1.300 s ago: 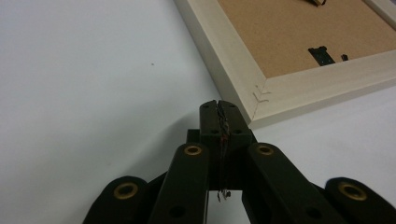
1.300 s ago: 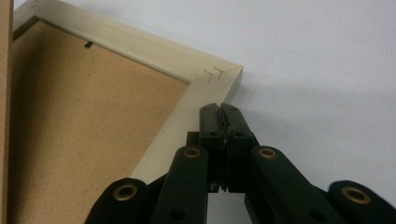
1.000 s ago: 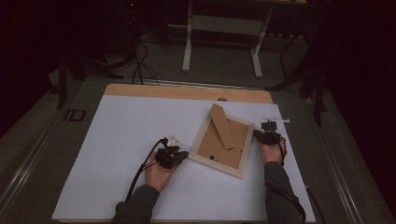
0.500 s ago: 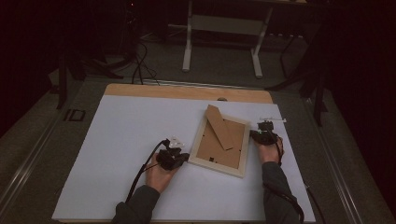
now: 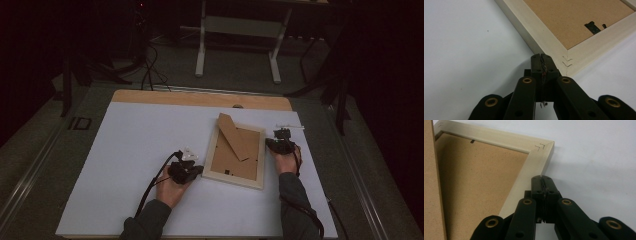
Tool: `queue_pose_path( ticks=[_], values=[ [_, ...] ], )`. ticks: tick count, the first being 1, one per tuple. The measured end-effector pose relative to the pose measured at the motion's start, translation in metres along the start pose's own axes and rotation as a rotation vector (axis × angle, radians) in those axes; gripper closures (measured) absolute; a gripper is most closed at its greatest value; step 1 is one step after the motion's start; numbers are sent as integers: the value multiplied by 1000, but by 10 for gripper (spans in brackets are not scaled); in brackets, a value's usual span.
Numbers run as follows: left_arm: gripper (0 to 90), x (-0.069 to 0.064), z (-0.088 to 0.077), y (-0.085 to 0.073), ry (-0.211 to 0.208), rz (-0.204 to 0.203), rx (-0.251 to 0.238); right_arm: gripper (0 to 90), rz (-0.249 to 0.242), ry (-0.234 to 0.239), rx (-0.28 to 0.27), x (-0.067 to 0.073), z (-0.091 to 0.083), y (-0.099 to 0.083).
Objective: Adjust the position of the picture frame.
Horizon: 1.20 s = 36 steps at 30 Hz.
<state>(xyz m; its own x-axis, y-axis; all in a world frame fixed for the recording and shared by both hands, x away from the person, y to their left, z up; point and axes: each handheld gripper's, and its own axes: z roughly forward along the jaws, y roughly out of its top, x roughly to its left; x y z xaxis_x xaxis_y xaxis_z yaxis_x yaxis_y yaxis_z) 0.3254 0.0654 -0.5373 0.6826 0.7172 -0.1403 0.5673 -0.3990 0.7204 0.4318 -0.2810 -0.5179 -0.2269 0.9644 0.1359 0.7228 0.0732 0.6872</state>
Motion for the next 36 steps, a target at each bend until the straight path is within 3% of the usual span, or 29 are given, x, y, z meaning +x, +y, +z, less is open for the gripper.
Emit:
queue_pose_path(
  ticks=[27,31,32,33,34,35,36],
  values=[
    [900,-16,2,-3,-28,27,-6,896,-33,33,8,17,4,5],
    [900,-19,2,-3,-38,38,-4,893,-34,50,-1,21,2,7],
    [900,-20,3,-3,-45,42,-4,871,-33,90,-1,22,3,9],
    [900,-22,4,-3,-45,47,-6,866,-53,136,10,26,4,9],
    [900,-23,4,-3,-48,52,-8,866,-94,114,10,33,5,9],
    [900,-24,4,-3,-53,57,-7,867,-112,83,6,39,6,10],
    [900,-24,4,-3,-56,58,-6,868,-112,83,8,43,8,11]
  ],
)
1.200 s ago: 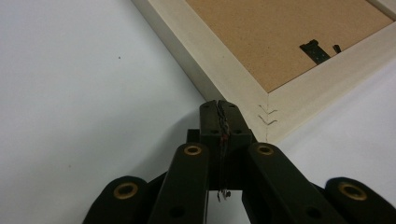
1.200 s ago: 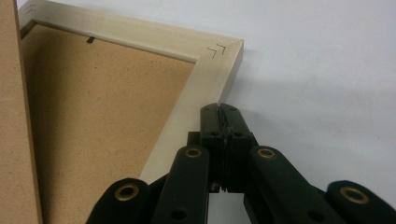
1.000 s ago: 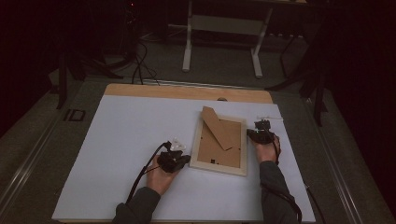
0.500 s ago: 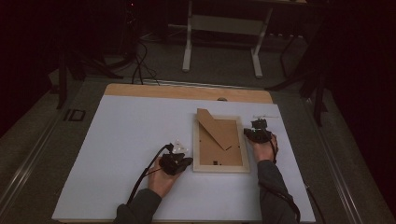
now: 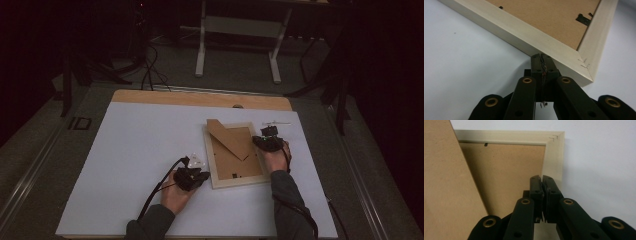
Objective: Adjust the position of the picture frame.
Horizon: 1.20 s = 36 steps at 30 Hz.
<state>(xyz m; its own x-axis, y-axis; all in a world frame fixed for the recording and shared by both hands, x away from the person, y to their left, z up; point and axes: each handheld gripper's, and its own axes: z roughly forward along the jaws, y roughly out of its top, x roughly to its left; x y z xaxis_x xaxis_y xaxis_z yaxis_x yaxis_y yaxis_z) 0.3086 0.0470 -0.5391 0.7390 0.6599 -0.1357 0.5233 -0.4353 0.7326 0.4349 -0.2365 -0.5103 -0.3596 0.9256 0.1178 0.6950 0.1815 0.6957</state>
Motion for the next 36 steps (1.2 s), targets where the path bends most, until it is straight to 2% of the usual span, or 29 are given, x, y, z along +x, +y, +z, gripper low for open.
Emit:
queue_pose_path(
  ticks=[2,5,9,15,19,23,29,30,36],
  values=[
    [900,0,-1,0,-9,7,5,870,-17,-11,4,6,4,1],
    [900,-2,-1,0,-11,15,12,879,-11,-18,-1,6,4,1],
    [900,-4,-2,-1,-11,13,13,897,24,-29,-25,-2,-1,2],
    [900,-10,-2,-2,-24,21,16,899,45,-60,-11,-11,-3,-1],
    [900,-15,-2,-3,-40,32,19,899,57,-76,-13,-13,-3,-1],
    [900,-21,-1,-3,-51,47,21,900,92,-96,-19,-18,-5,-2],
    [900,-25,1,-3,-61,56,22,900,98,-111,-8,-19,-5,-1],
    [900,-26,1,-2,-64,61,26,900,121,-121,-6,-22,-4,-3],
    [900,-29,3,0,-71,73,32,900,151,-121,12,-26,-3,-6]
  ],
)
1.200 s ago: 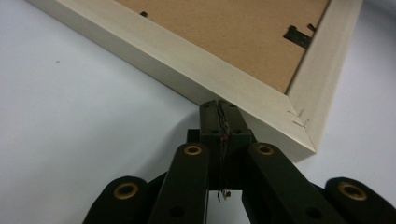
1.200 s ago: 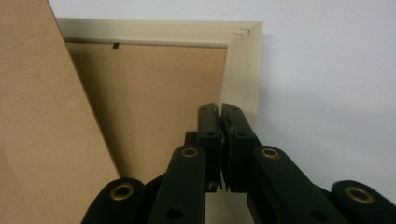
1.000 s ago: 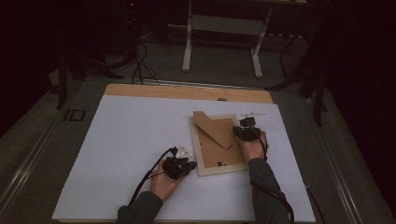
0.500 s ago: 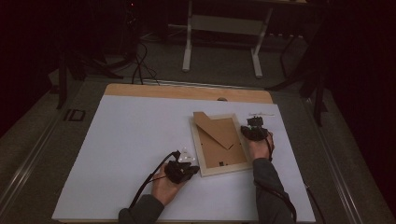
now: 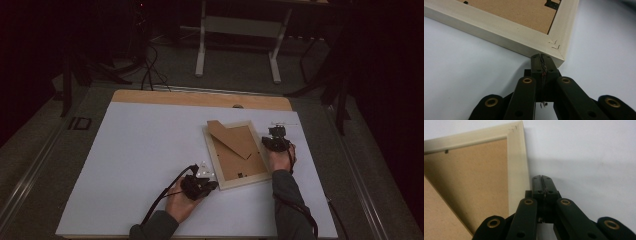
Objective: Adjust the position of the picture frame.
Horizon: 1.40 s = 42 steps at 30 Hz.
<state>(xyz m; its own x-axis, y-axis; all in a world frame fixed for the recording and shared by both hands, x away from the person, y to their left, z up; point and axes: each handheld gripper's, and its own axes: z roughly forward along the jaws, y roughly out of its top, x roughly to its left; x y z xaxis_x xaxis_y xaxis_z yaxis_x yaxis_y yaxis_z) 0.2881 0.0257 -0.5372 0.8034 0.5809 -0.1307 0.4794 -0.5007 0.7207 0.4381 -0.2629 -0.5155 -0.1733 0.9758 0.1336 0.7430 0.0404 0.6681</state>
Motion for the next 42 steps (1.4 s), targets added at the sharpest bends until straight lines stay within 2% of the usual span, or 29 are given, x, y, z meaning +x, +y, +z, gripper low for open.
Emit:
queue_pose_path(
  ticks=[7,10,20,26,31,32,35,42],
  values=[
    [900,-4,2,1,-13,11,1,900,-7,11,32,0,5,-5],
    [900,-6,3,1,-16,11,1,900,-36,25,43,5,6,-3],
    [900,-14,6,4,-45,43,7,900,-78,36,40,19,6,3],
    [900,-19,9,5,-73,67,10,900,-80,48,32,24,7,4],
    [900,-20,10,6,-80,67,11,900,-94,71,17,26,5,5],
    [900,-20,10,6,-74,62,7,900,-117,81,11,28,4,6],
    [900,-17,8,6,-72,58,6,900,-127,73,3,30,4,5],
    [900,-7,-3,8,-53,31,-36,900,-147,63,0,29,2,3]
  ],
)
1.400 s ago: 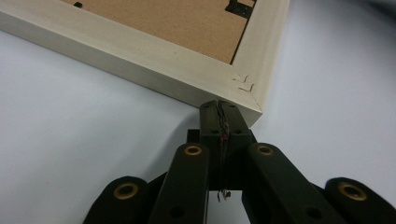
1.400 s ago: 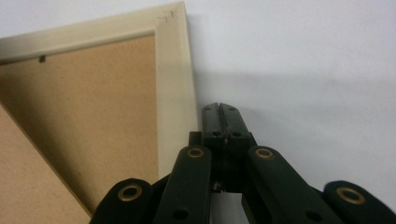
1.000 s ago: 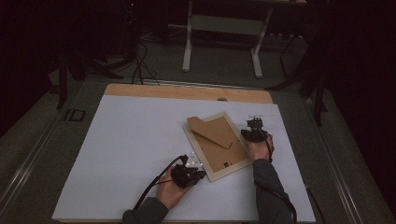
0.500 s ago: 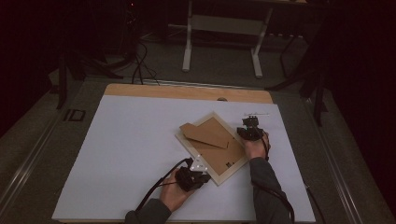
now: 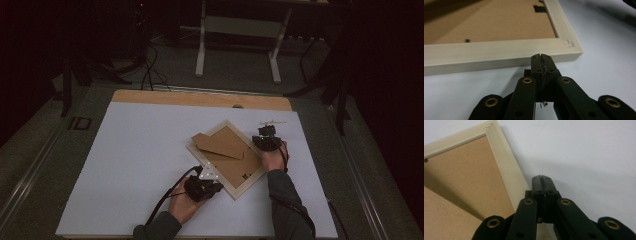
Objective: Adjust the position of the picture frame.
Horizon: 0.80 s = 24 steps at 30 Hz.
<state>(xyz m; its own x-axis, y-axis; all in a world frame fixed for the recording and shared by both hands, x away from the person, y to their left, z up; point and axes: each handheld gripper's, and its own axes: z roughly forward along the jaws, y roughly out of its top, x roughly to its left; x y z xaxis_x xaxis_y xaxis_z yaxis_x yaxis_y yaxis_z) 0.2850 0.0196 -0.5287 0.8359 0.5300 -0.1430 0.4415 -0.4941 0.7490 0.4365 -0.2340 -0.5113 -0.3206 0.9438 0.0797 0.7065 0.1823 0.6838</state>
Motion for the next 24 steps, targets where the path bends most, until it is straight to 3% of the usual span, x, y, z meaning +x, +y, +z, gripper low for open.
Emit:
queue_pose_path(
  ticks=[5,24],
  values=[
    [898,9,-8,1,8,-35,-26,899,-58,-7,6,5,-4,0],
    [874,45,-37,-2,72,-147,-92,899,-142,21,10,10,-15,-11]
  ],
)
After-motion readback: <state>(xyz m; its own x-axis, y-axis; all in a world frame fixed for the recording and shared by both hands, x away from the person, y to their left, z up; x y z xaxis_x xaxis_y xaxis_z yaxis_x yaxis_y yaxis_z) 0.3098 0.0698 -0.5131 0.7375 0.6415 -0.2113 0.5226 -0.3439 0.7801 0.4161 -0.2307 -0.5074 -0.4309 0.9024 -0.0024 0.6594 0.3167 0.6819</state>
